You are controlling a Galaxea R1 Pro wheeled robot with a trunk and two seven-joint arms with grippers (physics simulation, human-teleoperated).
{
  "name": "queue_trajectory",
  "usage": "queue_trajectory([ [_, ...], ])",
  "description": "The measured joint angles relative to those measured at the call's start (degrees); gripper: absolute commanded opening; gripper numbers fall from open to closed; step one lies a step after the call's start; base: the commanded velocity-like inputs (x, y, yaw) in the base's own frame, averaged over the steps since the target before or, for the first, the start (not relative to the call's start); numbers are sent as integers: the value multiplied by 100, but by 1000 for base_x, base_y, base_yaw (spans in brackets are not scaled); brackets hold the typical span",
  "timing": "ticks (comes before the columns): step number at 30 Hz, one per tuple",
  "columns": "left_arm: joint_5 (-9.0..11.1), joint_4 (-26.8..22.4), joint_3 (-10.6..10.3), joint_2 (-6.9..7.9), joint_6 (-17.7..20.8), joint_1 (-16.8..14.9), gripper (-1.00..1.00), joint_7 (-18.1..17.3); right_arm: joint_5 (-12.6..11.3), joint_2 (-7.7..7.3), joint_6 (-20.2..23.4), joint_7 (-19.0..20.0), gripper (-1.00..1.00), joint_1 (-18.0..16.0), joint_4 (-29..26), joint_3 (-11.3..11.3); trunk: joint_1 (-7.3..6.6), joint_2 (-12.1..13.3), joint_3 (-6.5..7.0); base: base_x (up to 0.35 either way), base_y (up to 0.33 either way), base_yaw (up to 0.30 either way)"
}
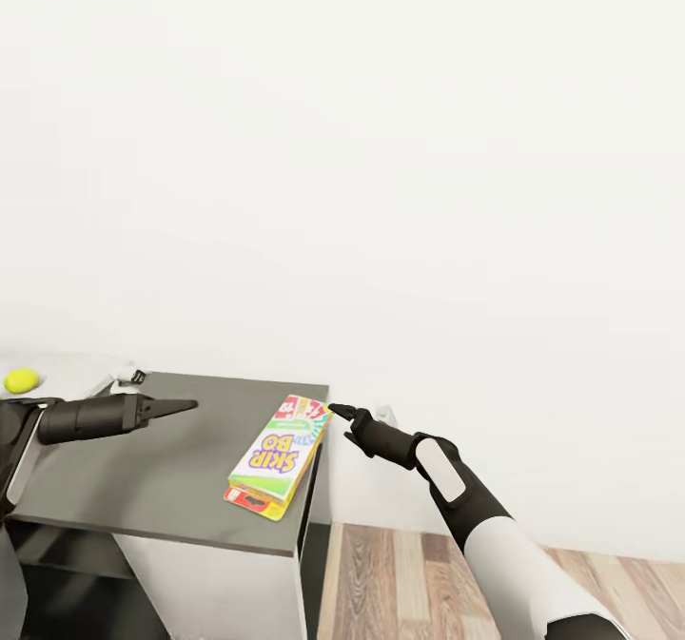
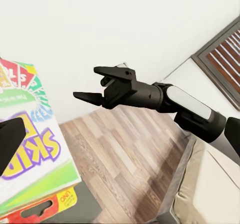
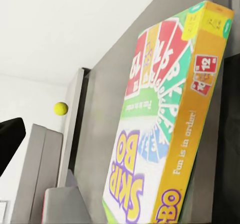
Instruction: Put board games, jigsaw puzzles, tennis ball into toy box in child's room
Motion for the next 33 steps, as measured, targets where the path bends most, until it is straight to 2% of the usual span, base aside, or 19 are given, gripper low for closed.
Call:
queue_trajectory([
  [21,0,0,0,-3,-5,0,100,0,-1,0,0,0,100,0,0,-7,0,0,-2,0,0,32],
  [33,-1,2,0,-9,-3,-1,100,0,0,0,0,0,100,0,0,-7,0,0,-81,0,0,-59],
])
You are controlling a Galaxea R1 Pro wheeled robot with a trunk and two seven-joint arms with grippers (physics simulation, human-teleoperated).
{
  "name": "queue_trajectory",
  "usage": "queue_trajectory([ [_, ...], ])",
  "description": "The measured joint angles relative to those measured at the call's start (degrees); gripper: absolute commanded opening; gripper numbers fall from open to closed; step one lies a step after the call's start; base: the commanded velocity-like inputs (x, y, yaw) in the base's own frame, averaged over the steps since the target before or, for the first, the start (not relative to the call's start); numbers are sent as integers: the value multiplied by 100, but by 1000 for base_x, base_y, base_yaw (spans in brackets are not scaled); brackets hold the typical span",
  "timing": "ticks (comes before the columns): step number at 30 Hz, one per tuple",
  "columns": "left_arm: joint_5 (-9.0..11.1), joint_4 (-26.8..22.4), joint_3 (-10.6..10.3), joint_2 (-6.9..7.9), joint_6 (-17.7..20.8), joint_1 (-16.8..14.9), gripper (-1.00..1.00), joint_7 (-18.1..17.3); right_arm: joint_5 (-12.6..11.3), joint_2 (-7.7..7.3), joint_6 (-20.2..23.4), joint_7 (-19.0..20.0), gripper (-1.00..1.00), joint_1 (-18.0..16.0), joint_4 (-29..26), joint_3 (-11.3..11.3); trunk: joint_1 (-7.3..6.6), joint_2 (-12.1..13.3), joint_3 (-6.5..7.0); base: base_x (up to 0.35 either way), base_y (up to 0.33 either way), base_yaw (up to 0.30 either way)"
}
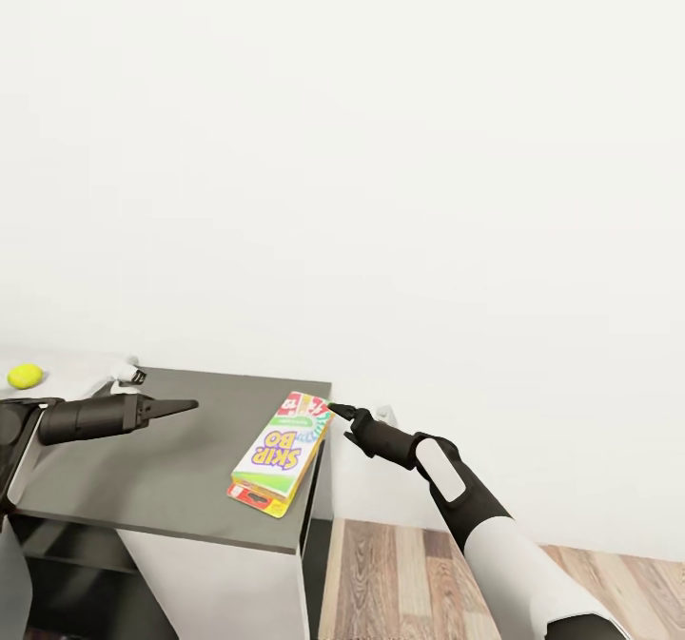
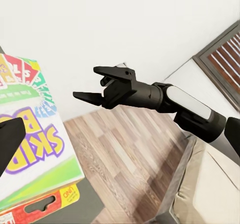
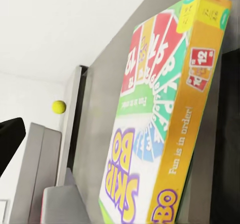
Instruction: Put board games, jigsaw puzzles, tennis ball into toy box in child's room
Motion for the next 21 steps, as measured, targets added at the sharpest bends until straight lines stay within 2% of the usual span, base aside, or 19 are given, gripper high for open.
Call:
queue_trajectory([
  [21,9,7,-5,-1,5,0,100,0,-1,0,0,0,100,0,0,7,0,0,-28,0,-20,-8],
])
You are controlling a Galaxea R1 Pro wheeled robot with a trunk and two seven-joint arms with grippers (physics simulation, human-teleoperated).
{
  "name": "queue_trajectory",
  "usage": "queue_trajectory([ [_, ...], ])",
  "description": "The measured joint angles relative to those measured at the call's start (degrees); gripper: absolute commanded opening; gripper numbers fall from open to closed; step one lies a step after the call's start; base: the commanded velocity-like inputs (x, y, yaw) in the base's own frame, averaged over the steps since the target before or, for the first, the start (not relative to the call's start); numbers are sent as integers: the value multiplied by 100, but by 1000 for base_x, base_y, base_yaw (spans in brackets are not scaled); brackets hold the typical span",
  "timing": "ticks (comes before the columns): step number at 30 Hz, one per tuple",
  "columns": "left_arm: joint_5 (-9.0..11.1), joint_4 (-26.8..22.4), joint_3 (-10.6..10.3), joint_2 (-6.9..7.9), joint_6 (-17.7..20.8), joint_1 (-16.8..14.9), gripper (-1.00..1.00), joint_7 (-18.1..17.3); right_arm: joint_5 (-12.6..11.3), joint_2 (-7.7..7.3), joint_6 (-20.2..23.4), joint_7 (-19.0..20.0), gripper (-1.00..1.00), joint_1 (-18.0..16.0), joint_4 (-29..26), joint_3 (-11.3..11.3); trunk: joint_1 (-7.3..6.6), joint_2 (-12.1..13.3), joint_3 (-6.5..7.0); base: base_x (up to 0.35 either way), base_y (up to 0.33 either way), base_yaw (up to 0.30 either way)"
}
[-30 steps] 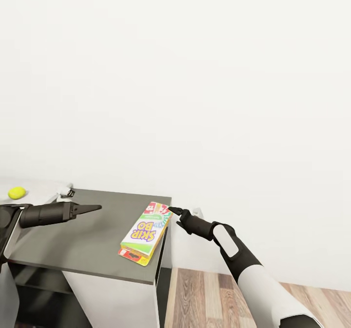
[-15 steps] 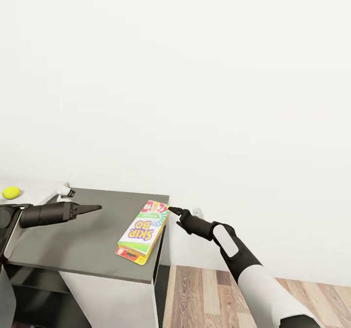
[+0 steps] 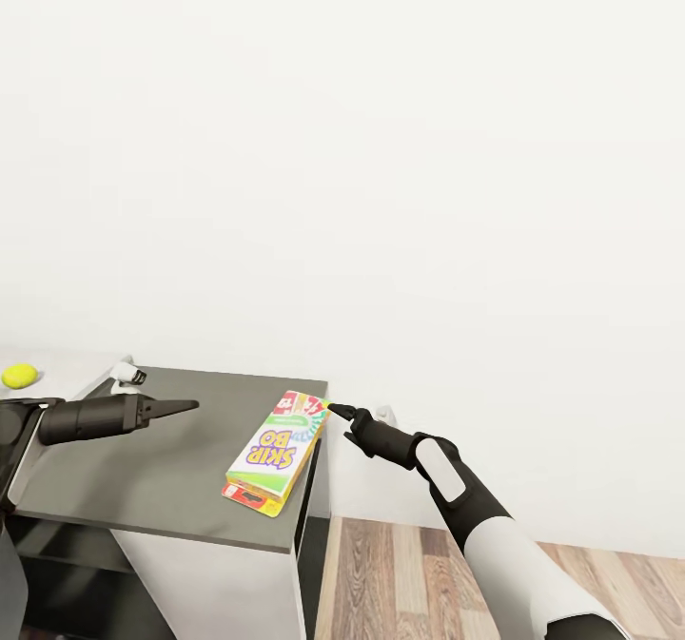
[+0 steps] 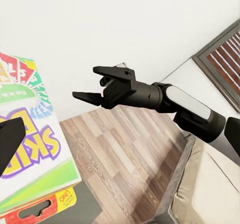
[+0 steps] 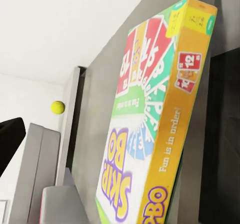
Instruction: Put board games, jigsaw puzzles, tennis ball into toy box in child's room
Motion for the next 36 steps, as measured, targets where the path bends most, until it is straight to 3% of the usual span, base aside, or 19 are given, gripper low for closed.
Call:
queue_trajectory([
  [36,6,18,-3,-8,0,0,100,0,2,7,8,-9,100,0,43,-12,0,0,0,42,0,0],
])
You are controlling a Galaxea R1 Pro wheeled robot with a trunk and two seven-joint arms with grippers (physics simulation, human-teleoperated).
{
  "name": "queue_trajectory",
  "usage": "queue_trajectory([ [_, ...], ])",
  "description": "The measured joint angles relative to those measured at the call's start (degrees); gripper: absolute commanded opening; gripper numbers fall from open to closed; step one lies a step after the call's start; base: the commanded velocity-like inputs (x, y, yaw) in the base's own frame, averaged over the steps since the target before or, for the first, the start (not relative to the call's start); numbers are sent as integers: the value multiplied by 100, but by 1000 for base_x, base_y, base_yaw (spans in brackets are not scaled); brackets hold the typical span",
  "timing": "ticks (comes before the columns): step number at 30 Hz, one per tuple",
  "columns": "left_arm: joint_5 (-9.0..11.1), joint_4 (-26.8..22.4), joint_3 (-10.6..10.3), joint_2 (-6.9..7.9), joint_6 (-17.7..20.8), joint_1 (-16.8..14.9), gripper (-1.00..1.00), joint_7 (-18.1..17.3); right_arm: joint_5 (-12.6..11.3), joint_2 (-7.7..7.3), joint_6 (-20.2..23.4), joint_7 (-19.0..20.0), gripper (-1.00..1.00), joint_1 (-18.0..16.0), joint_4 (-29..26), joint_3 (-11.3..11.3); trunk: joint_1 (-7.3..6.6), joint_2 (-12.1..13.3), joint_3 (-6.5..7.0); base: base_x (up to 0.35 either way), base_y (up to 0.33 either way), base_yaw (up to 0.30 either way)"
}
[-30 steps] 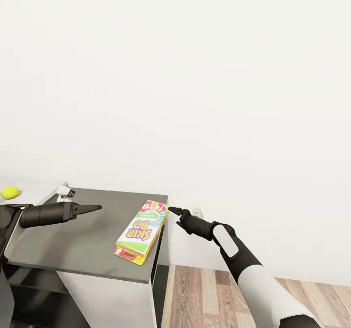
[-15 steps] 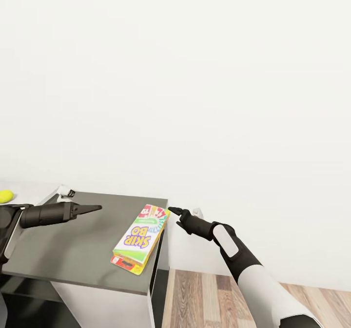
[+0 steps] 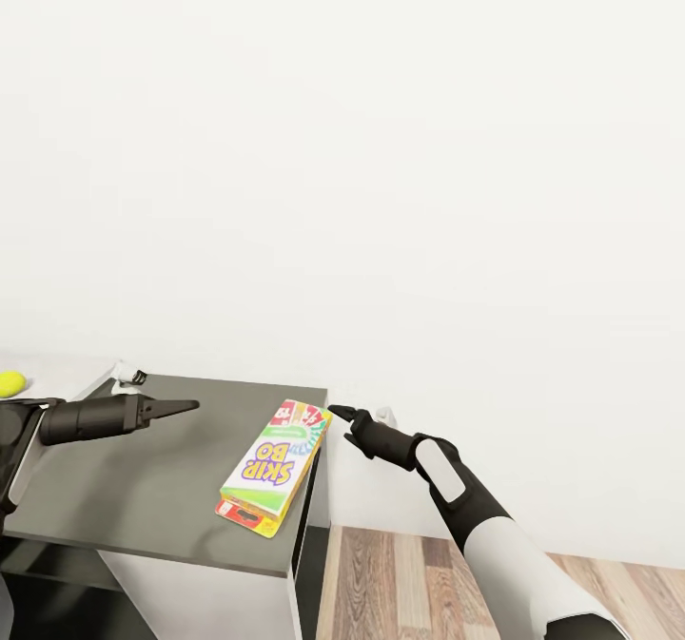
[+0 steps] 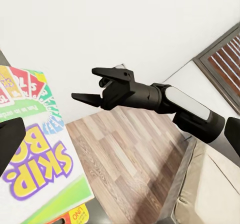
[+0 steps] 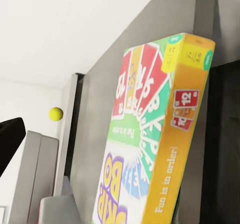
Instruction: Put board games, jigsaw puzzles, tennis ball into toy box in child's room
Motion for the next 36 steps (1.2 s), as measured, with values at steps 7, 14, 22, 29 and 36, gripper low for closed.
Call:
queue_trajectory([
  [7,-2,0,0,0,0,0,100,0,-2,2,1,-3,100,0,9,-5,0,0,0,0,0,0],
  [14,3,0,0,0,0,0,100,0,-3,2,1,-6,100,0,10,-6,0,0,-3,0,0,-5],
  [22,2,1,0,0,0,-1,100,0,-2,2,2,-7,100,0,10,-6,0,0,-41,0,0,-73],
  [29,-5,-1,0,0,0,-1,100,0,-2,2,2,-9,100,-1,9,-7,0,0,-94,4,0,-114],
  [36,1,1,0,-1,6,-1,100,0,-2,1,2,-9,100,0,9,-14,-1,0,-151,106,0,-119],
])
